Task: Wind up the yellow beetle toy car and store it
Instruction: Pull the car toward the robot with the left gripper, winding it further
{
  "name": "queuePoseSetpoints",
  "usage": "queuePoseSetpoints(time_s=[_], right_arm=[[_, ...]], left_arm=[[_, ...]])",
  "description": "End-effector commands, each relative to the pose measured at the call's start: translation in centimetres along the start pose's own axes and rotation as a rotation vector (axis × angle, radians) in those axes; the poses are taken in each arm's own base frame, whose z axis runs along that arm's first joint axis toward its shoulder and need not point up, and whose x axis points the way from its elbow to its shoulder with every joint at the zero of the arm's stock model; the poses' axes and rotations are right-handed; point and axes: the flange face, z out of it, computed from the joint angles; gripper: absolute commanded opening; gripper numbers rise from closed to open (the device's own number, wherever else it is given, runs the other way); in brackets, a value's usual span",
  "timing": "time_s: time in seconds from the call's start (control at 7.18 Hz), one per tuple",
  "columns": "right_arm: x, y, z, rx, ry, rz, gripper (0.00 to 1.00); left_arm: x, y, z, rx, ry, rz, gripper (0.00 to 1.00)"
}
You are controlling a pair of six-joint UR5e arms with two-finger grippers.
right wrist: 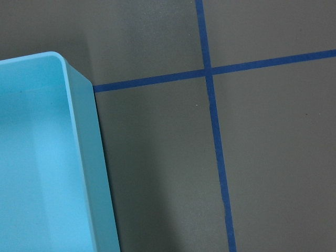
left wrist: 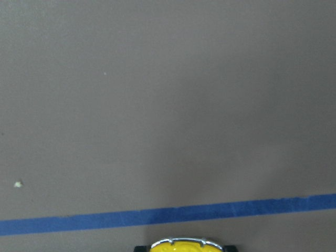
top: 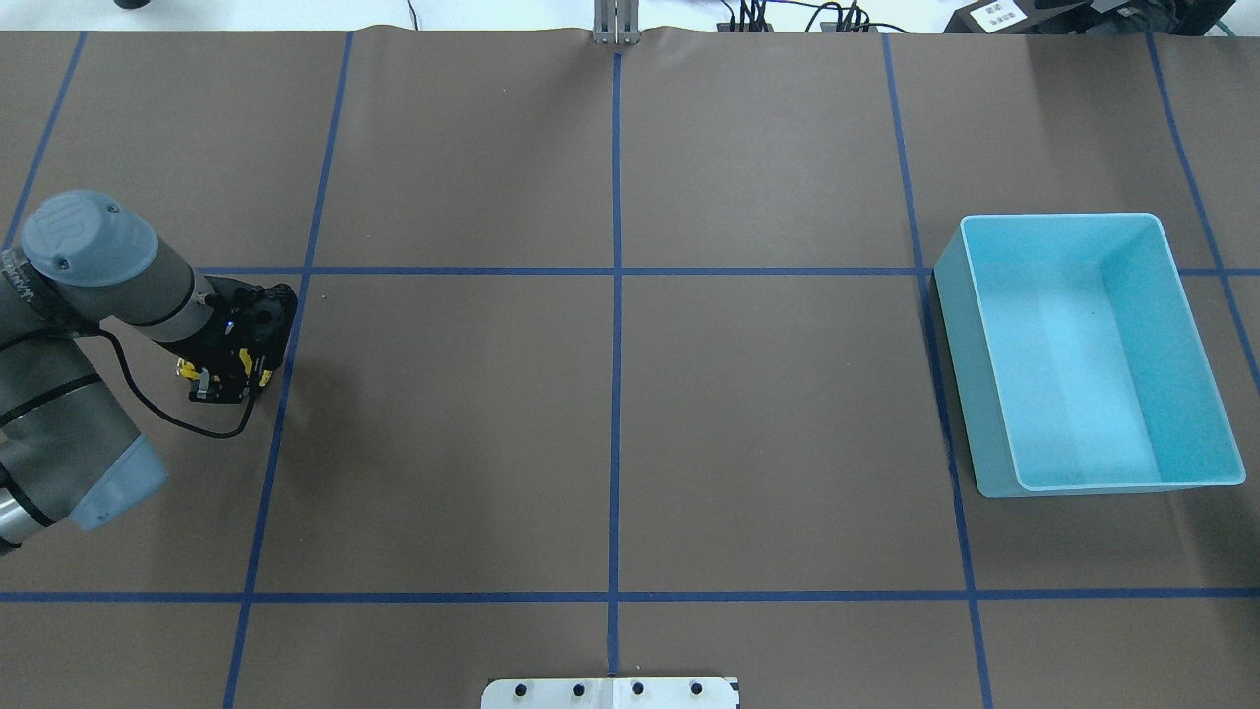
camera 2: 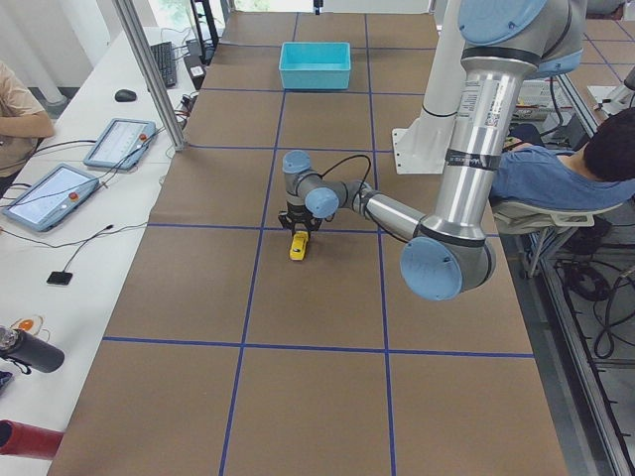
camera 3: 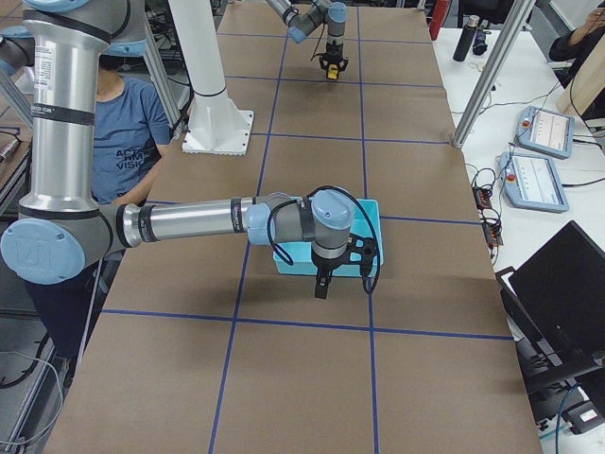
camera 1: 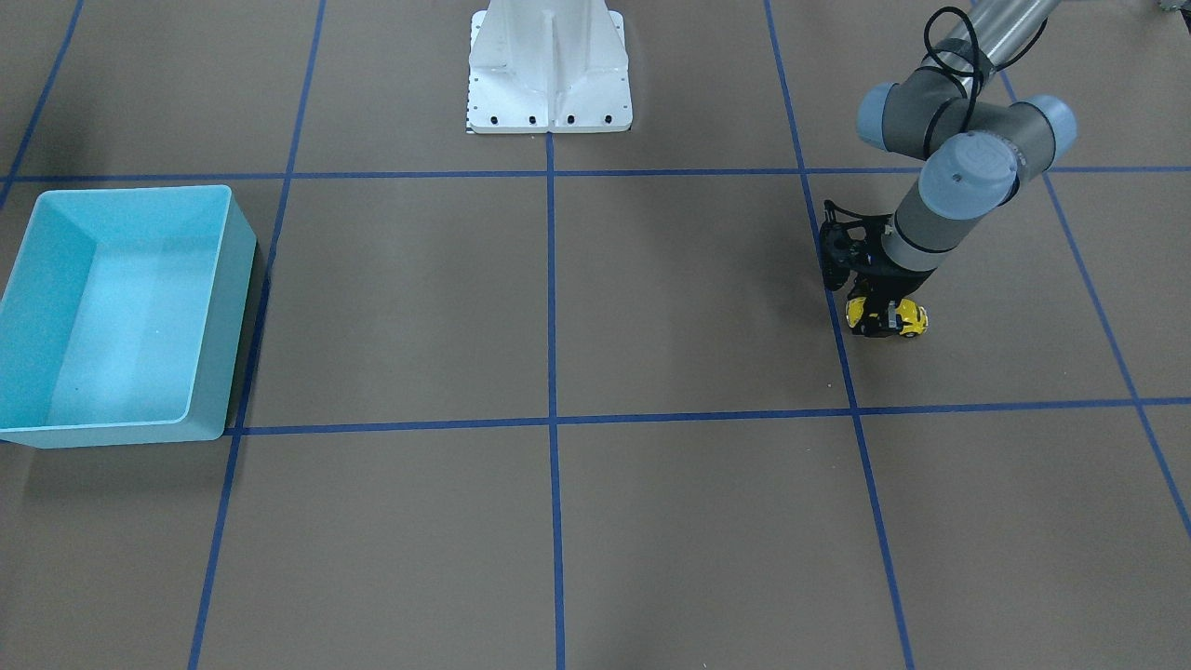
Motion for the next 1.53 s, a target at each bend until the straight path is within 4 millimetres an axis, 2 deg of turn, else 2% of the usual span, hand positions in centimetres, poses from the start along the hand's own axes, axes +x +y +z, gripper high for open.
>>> queuePoseSetpoints(time_s=[0.0, 0.56, 0.97, 1.39], right_arm=[[0.0, -0.1, 0.0, 0.001, 0.0, -0.001, 1.0], [0.0, 0.0, 0.0, 0.001, 0.0, -0.001, 1.0], [0.0, 0.0, 0.0, 0.0, 0.0, 0.0, 1.0], [0.0, -0.1, 0.0, 0.001, 0.0, -0.001, 1.0]], left_arm=[[0.0, 0.3, -0.2, 0.0, -0.003, -0.002, 0.0], [0.1, 1.1, -0.1, 0.0, -0.009, 0.034, 0.0], [0.6, 2.7, 0.1, -0.004, -0.012, 0.031, 0.0], [0.6, 3.4, 0.1, -0.004, -0.018, 0.043, 0.0]])
